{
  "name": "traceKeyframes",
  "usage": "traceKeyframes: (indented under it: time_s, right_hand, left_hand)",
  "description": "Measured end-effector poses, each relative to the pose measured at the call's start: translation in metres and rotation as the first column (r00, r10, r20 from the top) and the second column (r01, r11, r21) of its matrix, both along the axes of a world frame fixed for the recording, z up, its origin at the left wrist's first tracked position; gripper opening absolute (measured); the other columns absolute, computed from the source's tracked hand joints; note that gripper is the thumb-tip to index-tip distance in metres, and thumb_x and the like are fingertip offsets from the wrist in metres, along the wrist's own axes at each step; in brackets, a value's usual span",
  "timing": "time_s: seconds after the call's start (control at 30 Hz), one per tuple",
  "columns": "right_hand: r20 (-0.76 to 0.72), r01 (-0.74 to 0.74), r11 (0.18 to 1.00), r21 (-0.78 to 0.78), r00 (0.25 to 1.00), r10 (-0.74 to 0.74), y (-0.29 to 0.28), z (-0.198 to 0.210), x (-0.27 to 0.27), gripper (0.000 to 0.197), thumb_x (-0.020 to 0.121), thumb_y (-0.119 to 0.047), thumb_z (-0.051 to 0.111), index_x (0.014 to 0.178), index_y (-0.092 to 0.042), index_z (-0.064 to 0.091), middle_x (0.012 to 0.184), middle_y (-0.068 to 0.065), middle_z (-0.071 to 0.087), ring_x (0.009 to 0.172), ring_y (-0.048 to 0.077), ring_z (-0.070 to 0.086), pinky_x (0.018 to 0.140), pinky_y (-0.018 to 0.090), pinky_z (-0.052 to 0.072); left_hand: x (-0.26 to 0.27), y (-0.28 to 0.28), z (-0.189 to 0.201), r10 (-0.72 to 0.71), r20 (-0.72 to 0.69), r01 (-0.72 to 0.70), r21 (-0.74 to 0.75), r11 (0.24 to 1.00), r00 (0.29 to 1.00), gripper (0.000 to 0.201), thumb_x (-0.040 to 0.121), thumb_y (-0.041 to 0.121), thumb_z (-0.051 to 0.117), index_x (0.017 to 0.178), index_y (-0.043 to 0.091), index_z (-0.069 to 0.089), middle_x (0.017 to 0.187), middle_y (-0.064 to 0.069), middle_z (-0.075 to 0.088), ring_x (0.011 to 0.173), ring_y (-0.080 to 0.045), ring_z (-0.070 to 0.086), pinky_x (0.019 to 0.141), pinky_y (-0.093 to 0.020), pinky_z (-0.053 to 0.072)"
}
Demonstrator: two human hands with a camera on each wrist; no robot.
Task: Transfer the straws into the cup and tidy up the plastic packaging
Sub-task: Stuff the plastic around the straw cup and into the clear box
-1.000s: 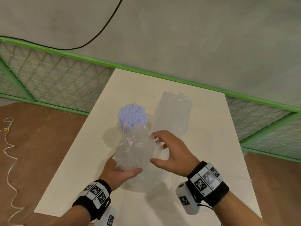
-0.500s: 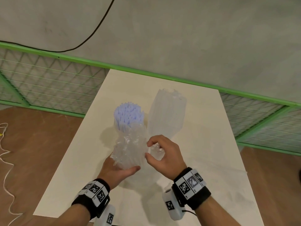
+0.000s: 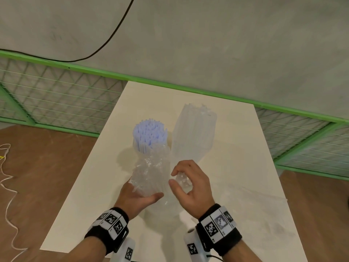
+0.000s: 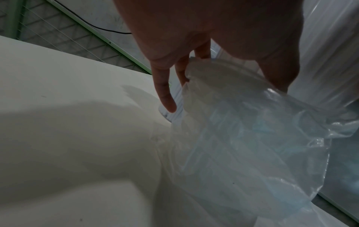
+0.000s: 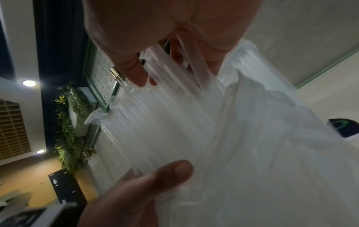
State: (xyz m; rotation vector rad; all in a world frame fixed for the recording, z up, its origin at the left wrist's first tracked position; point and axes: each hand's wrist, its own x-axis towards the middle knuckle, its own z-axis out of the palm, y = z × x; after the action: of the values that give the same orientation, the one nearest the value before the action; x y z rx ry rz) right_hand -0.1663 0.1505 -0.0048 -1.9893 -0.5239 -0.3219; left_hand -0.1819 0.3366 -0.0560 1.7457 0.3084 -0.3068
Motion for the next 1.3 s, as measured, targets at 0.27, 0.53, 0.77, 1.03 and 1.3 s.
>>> traceKeyframes:
  time_s: [0.27, 0.53, 0.77, 1.03, 1.3]
  right_hand:
    - [0.055, 0.100, 0.995, -0.026, 0.994, -0.098, 0.011, -0.013, -0.006, 0.025, 0.074, -0.018, 0.082, 0.087, -0.014, 0.061, 0.086, -0.009, 0.062, 0.081, 0.008, 0.061, 0.076, 0.014, 0.045]
    - [0.149, 0.170, 0.985, -0.021, 0.975, -0.165, 0.014, -0.015, -0.003, 0.037, 0.072, 0.003, 0.070, 0.095, -0.022, 0.056, 0.086, -0.007, 0.059, 0.080, 0.005, 0.058, 0.075, 0.012, 0.043]
    - [0.106, 0.187, 0.982, -0.002, 0.977, -0.186, 0.013, -0.017, 0.002, 0.031, 0.075, 0.002, 0.072, 0.093, -0.017, 0.055, 0.090, -0.005, 0.062, 0.085, 0.006, 0.060, 0.079, 0.010, 0.043]
    - [0.045, 0.184, 0.981, -0.067, 0.982, -0.181, 0.008, -0.007, 0.008, 0.027, 0.090, -0.002, 0.065, 0.113, -0.015, 0.060, 0.100, -0.006, 0.067, 0.096, -0.004, 0.060, 0.084, 0.005, 0.041]
    - [0.079, 0.095, 0.980, -0.174, 0.993, -0.083, 0.002, -0.002, 0.018, 0.030, 0.089, -0.001, 0.063, 0.114, -0.016, 0.066, 0.099, -0.004, 0.056, 0.088, 0.005, 0.059, 0.078, 0.016, 0.048]
  left_hand:
    - [0.002, -0.001, -0.002, 0.015, 0.007, -0.015, -0.039, 0.999, 1.000, 0.053, 0.067, 0.010, 0.088, 0.113, 0.020, 0.063, 0.092, 0.010, 0.075, 0.082, 0.010, 0.067, 0.073, -0.004, 0.049]
    - [0.001, 0.002, -0.001, -0.024, 0.003, 0.023, 0.037, 0.999, 1.000, 0.063, 0.062, 0.033, 0.092, 0.117, 0.030, 0.062, 0.098, 0.016, 0.074, 0.089, 0.012, 0.065, 0.076, -0.004, 0.046]
    - [0.001, -0.002, 0.009, -0.003, -0.027, 0.005, 0.084, 0.996, 1.000, 0.054, 0.069, 0.023, 0.088, 0.112, 0.024, 0.056, 0.087, 0.018, 0.062, 0.067, 0.031, 0.051, 0.057, 0.007, 0.035]
    - [0.001, 0.001, 0.006, 0.008, -0.015, -0.006, 0.080, 0.997, 1.000, 0.059, 0.064, 0.027, 0.091, 0.115, 0.024, 0.061, 0.090, 0.015, 0.069, 0.075, 0.023, 0.059, 0.059, 0.006, 0.039]
    - [0.002, 0.002, 0.002, 0.013, -0.011, -0.012, 0.059, 0.998, 1.000, 0.060, 0.061, 0.031, 0.092, 0.112, 0.031, 0.062, 0.087, 0.022, 0.072, 0.082, 0.019, 0.062, 0.066, -0.001, 0.042]
